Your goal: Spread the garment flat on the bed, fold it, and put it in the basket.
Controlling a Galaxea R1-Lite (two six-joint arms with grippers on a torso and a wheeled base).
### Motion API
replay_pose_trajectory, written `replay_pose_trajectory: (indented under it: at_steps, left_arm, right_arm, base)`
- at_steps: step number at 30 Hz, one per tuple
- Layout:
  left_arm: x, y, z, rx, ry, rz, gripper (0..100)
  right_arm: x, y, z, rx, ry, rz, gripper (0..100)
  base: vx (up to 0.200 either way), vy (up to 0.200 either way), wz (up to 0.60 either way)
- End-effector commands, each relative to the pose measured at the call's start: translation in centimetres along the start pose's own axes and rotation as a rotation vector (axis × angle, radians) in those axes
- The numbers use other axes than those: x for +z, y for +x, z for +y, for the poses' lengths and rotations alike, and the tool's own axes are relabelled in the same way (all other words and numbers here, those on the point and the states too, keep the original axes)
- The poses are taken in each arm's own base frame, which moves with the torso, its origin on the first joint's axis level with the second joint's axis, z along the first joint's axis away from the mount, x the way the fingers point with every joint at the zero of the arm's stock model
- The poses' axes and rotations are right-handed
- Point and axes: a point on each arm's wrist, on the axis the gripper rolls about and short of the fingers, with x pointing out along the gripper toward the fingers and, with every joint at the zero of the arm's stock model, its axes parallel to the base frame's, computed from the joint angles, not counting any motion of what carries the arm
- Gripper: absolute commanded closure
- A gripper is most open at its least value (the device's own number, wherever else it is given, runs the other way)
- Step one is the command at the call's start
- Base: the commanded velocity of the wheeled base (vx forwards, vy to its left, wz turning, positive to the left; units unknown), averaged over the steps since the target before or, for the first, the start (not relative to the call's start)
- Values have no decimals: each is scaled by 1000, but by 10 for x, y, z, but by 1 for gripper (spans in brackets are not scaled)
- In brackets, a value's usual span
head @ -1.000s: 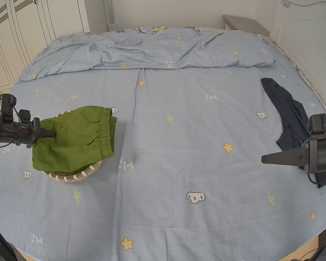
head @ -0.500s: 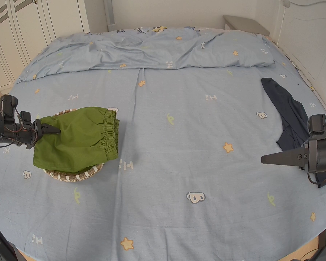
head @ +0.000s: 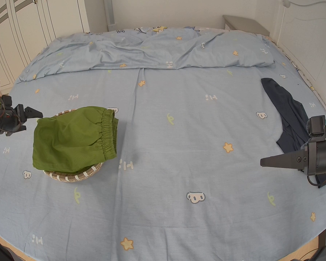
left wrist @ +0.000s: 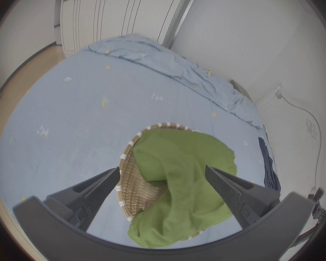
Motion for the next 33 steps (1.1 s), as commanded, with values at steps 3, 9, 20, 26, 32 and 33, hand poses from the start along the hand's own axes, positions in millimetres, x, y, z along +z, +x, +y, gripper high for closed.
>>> replay_pose_trajectory:
  at_steps: [3, 9, 20, 26, 32, 33]
  left_arm:
    - [-3, -106, -54, -33, 95, -202, 0]
    - [-50, -172, -95, -139, 184, -271, 0]
    - [-203, -256, -94, -189, 258, -374, 0]
    - [-258, -262, -70, -392, 343, -277, 0]
    - [-289, -249, -50, -409, 349, -262, 0]
    - [-296, -246, -47, -396, 347, -271, 0]
  right_arm:
    - [-18, -27, 12, -103, -190, -112, 0]
    - [-59, -58, 22, -165, -349, -229, 0]
    - [-150, -109, 30, -269, -397, -455, 0]
    - [-210, -118, 25, -268, -408, -513, 0]
    - [-218, -117, 22, -304, -349, -503, 0]
    - [-218, -117, 21, -306, -329, -505, 0]
  base:
    - [0, 0, 0]
    - [0, 0, 0]
    - [0, 0, 0]
    - [0, 0, 0]
    - [0, 0, 0]
    - [0, 0, 0]
